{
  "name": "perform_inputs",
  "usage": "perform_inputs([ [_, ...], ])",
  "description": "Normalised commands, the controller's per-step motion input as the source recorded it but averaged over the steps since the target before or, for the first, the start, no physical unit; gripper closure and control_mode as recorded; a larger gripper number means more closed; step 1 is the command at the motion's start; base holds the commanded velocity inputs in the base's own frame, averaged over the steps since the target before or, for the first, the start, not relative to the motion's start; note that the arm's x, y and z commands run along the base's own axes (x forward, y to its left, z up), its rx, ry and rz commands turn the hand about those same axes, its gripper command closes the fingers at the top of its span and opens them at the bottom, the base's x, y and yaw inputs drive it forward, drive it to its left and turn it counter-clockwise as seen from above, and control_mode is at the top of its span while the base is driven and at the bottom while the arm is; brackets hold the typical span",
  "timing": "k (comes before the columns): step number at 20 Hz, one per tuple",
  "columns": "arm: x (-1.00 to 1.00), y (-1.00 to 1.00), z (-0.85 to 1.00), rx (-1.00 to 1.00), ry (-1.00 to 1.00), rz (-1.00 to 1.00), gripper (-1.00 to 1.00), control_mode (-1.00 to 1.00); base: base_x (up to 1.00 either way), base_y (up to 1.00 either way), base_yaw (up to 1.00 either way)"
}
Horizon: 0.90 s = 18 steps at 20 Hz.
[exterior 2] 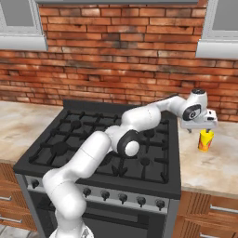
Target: Pick the cup and bowl from the counter and place them on the counter next to the sink.
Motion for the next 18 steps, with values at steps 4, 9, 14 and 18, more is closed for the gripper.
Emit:
perform_inputs([
  [4,0.0,-0.19,0.0,0.02,0.0,0.0,-1.0,-1.0,0.0,0.0,0.0],
  [9,0.01,-0.15,0.0,0.02,0.0,0.0,-1.0,-1.0,0.0,0.0,0.0],
  [14,0.01,-0.02,0.0,0.02,0.0,0.0,-1.0,-1.0,0.0,0.0,0.0],
  [18,0.0,0.0,-0.01,0.02,0.0,0.01,-1.0,-1.0,0.0,0.0,0.0],
])
